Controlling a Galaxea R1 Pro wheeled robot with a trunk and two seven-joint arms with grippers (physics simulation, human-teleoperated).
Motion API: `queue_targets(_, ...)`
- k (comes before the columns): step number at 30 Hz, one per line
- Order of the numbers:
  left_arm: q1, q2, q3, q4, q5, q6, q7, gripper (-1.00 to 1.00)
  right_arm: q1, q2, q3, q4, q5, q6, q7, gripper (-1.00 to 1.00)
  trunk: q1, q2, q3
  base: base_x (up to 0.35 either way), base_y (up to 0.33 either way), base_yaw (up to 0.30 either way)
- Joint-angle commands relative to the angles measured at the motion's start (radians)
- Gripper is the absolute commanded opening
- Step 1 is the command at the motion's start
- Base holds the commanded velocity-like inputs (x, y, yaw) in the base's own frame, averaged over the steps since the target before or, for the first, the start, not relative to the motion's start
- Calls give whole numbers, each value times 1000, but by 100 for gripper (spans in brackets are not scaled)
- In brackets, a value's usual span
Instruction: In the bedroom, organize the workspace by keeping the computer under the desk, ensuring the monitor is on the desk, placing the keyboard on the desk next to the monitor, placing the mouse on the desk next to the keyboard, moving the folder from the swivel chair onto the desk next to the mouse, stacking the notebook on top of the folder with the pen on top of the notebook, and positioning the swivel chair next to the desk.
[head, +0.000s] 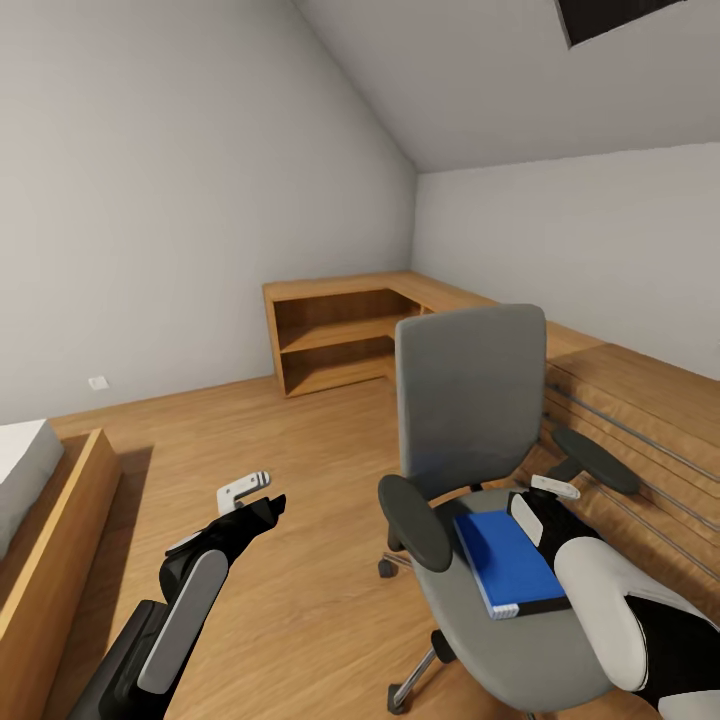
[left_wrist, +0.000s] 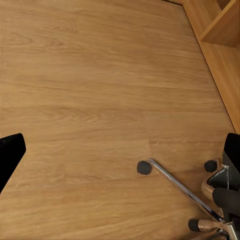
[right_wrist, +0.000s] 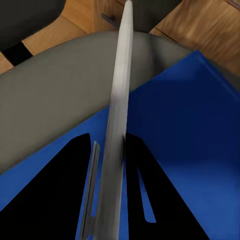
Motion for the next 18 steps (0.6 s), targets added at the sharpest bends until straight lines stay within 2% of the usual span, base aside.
queue_targets(1, -1, 1, -2, -1, 10, 0, 10, 100, 0, 0, 1, -2, -7, 4, -2, -100, 0, 0, -1, 0, 0, 0)
queue_targets(7, -1, 1, -2, -1, 10, 0, 10, 100, 0, 0, 1, -1, -7, 4, -2, -100, 0, 0, -1, -63, 0, 0)
queue_targets(11, -1, 1, -2, -1, 10, 0, 10, 100, 0, 1, 1, -1, -7, 4, -2, -100, 0, 0, -1, -268, 0, 0)
queue_targets(18, -1, 1, -2, -1, 10, 0, 10, 100, 0, 3, 2, -2, -9, 4, 0, -100, -27, 49, 21, -329, 0, 0)
